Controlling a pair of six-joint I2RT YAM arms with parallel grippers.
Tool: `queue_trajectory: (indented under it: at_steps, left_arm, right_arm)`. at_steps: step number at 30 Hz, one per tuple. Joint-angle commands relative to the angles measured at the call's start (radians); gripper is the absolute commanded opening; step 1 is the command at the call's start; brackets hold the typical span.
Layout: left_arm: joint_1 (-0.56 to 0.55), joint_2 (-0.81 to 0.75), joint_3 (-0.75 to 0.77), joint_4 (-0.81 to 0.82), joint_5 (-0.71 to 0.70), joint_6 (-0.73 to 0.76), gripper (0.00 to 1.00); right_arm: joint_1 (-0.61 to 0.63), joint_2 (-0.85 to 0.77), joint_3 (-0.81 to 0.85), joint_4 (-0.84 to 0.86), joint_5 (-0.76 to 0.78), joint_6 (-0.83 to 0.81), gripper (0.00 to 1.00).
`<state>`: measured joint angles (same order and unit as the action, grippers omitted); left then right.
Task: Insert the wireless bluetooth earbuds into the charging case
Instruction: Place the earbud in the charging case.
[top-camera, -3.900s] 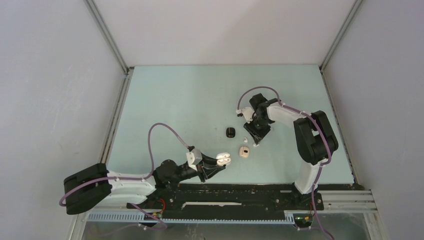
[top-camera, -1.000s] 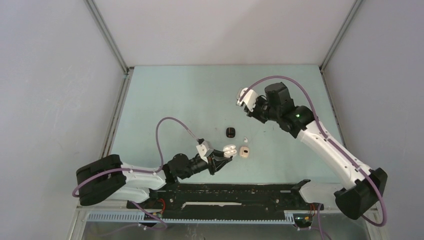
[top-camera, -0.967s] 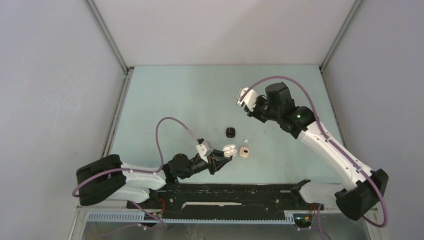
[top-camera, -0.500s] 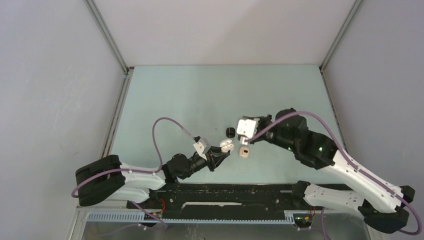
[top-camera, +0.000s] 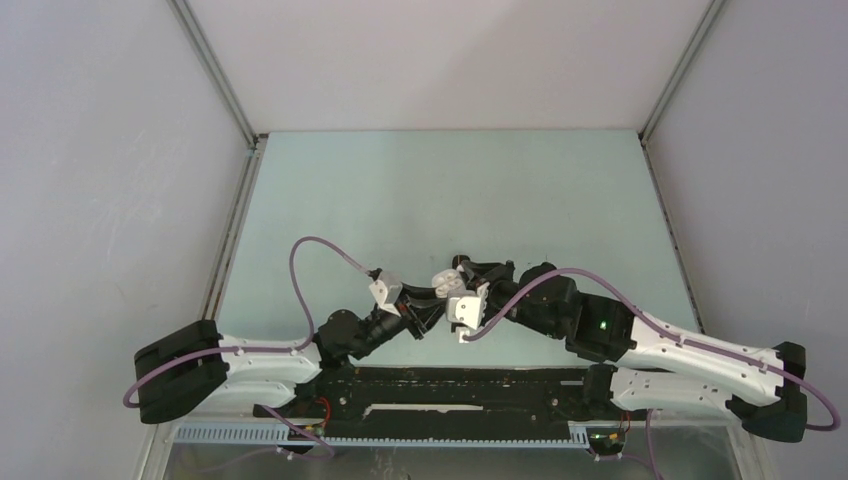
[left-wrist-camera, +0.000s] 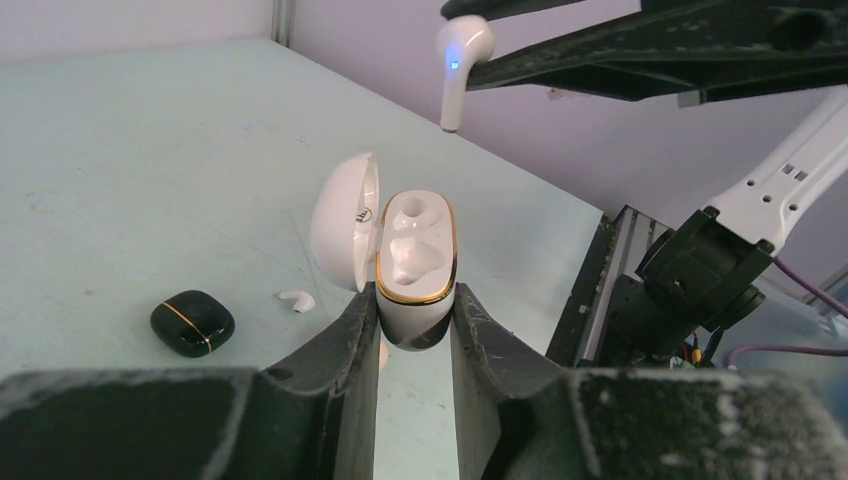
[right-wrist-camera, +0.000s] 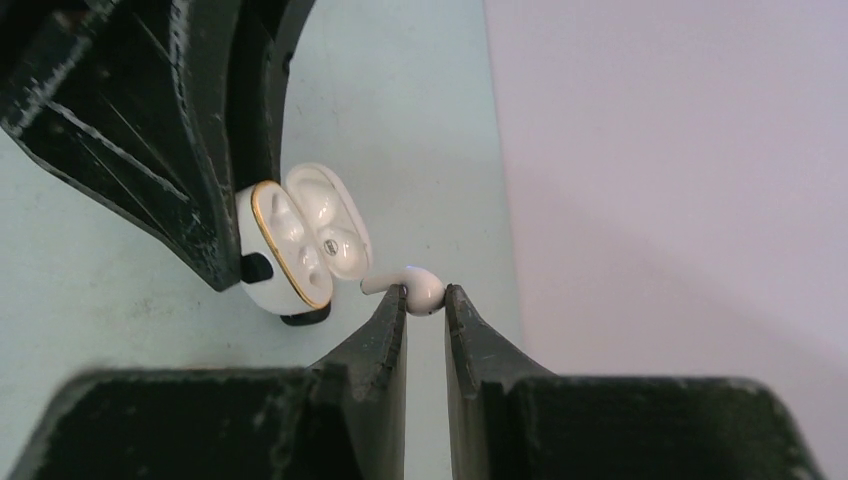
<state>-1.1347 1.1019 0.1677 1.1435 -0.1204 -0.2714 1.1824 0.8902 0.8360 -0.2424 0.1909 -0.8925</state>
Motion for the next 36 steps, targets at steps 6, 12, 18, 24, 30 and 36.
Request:
queue_trajectory:
  at_steps: [6,12,18,24,30,36]
  left_arm:
    - [-0.004,0.001,0.015,0.050,-0.012,-0.032,0.00]
    - [-0.004,0.009,0.011,0.073,0.015,-0.022,0.00]
    - [-0.004,0.019,-0.002,0.129,0.038,-0.035,0.00]
    - [-0.004,0.020,-0.001,0.142,0.059,-0.037,0.00]
    - [-0.004,0.016,0.000,0.143,0.082,-0.034,0.00]
    - [-0.004,0.013,-0.006,0.144,0.076,-0.032,0.00]
  right_arm:
    - [0.062,0.021,-0.005,0.142,0.023,-0.014,0.00]
    - [0.078,0.034,-0.031,0.163,0.012,-0.026,0.00]
    - [0.097,0.047,-0.050,0.176,0.011,-0.025,0.00]
    - [0.108,0.058,-0.052,0.191,0.010,-0.034,0.00]
    - [0.111,0.062,-0.061,0.194,0.008,-0.044,0.00]
    - [0.114,0.064,-0.064,0.187,-0.001,-0.041,0.00]
